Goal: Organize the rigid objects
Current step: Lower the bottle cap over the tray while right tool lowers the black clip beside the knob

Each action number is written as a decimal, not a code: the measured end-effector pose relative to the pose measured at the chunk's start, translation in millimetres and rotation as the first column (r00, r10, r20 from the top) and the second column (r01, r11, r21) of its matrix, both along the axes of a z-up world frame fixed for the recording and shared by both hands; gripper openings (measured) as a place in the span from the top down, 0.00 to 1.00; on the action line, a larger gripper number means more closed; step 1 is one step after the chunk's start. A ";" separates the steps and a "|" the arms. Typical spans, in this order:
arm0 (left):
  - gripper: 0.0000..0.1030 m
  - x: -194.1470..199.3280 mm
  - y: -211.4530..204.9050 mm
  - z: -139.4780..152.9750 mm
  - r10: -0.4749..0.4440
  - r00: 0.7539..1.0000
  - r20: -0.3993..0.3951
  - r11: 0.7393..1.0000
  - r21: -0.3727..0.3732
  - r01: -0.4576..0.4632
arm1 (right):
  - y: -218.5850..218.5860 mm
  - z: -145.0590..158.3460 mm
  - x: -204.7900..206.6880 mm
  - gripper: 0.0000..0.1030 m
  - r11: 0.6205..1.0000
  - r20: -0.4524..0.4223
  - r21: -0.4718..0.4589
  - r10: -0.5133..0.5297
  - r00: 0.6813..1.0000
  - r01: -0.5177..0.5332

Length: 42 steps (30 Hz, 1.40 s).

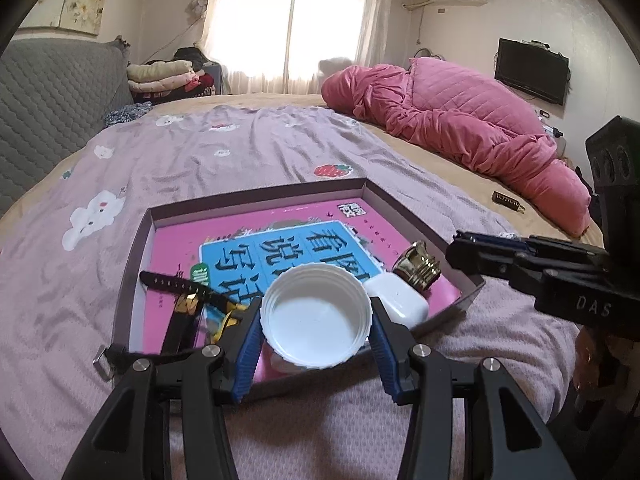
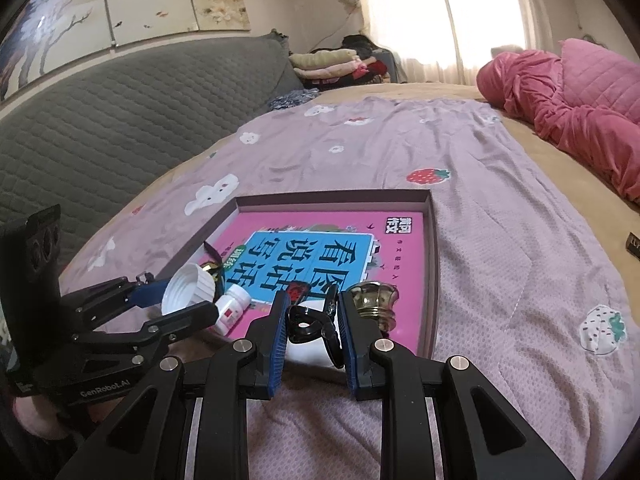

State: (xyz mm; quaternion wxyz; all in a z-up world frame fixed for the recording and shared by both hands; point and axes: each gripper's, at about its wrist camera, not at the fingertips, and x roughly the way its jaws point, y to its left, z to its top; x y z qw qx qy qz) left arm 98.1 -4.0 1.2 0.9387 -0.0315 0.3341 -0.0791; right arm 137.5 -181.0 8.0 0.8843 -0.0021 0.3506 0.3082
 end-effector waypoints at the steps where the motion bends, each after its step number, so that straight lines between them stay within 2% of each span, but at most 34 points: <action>1: 0.52 1.8 -1.0 0.2 -0.001 1.000 0.003 1.000 0.002 0.001 | 0.5 0.1 0.2 0.76 1.000 0.002 -0.002 -0.001 1.000 0.001; 12: 0.52 19.7 -16.1 -2.7 -0.057 0.998 -0.002 0.998 -0.008 0.057 | 1.0 0.1 5.6 0.76 1.000 0.006 0.007 -0.019 1.000 0.019; 21: 0.52 31.6 -25.7 -14.9 -0.105 0.993 -0.058 0.994 -0.014 0.105 | 2.7 -4.8 11.4 0.76 1.000 -0.010 0.004 -0.030 1.000 0.030; 28: 0.52 38.2 -24.2 -25.6 -0.094 0.989 -0.114 0.996 -0.004 0.095 | 12.1 -11.3 14.4 0.76 1.000 -0.019 -0.010 -0.010 1.000 0.010; 42: 0.52 40.9 -18.8 -28.8 -0.076 0.987 -0.140 0.997 0.004 0.077 | 33.8 -26.9 18.3 0.76 0.998 -0.042 -0.040 0.052 0.998 -0.053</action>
